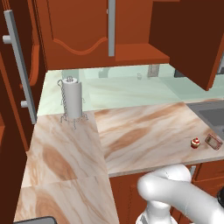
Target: Open the cabinet. Pick the bar soap and place it next to the sink. Then close the cabinet.
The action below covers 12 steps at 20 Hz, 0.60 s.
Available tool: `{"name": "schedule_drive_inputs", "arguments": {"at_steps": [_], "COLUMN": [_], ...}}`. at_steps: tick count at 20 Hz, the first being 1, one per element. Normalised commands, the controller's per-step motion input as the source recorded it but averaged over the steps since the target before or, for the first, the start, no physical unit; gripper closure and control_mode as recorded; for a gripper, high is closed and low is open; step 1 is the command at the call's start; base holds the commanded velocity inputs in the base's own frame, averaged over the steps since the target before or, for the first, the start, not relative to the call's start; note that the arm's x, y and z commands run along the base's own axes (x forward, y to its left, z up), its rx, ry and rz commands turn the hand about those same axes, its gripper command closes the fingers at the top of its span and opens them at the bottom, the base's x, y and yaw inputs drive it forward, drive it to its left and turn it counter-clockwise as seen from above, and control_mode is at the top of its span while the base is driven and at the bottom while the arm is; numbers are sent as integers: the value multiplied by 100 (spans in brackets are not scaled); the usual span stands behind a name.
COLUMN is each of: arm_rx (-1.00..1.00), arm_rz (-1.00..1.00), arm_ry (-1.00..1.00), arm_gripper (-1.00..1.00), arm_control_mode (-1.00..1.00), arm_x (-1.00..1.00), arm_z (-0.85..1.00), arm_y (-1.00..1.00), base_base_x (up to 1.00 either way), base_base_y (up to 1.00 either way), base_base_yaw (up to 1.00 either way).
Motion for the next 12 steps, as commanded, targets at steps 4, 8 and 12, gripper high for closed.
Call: {"name": "schedule_drive_inputs", "arguments": {"at_steps": [4,8,12], "arm_rx": [5,6,7], "arm_rz": [0,0,0], "arm_ry": [-24,-14,-6], "arm_gripper": [-100,-100,-100], "arm_control_mode": [-100,-100,-100], "arm_x": [0,0,-3], "arm_z": [50,38,44], "arm_y": [33,11,0], "base_base_x": [0,0,0], "base_base_y": [0,0,0], "base_base_yaw": [0,0,0]}}
